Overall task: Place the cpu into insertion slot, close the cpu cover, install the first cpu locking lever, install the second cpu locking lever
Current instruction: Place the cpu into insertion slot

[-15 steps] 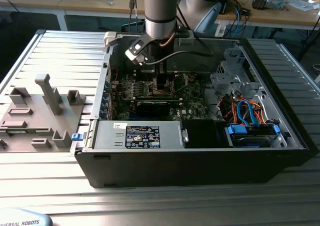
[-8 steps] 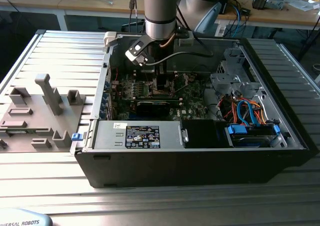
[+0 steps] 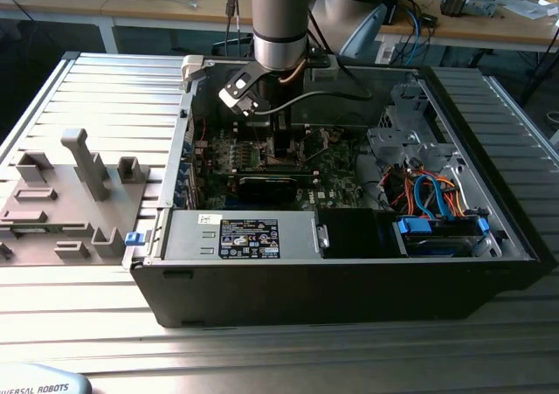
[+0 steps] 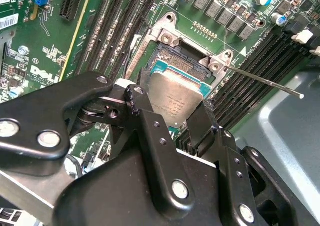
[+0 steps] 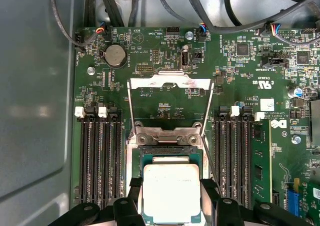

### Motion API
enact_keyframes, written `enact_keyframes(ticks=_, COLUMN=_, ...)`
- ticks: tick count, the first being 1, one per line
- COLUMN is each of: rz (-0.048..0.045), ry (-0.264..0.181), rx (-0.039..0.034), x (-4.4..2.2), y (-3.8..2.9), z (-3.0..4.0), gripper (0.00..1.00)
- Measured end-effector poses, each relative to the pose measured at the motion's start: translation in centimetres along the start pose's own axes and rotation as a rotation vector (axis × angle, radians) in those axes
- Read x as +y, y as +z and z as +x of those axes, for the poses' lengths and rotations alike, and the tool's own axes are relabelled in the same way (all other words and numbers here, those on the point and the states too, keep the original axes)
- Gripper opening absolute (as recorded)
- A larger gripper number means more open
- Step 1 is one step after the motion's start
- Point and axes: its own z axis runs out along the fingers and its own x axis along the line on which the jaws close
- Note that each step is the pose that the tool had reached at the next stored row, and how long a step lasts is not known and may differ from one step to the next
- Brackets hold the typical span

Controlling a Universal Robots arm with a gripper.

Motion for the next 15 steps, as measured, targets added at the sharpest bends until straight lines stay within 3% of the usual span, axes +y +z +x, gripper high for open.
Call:
enact_keyframes(ticks=2, rz=0.0, ry=0.0, rx=-0.0001, x=0.0, y=0.47, z=0.0, gripper=0.54)
enact_keyframes(ticks=15, rz=0.0, ry=0.0, rx=-0.0011, x=0.04, y=0.93, z=0.0, gripper=0.54)
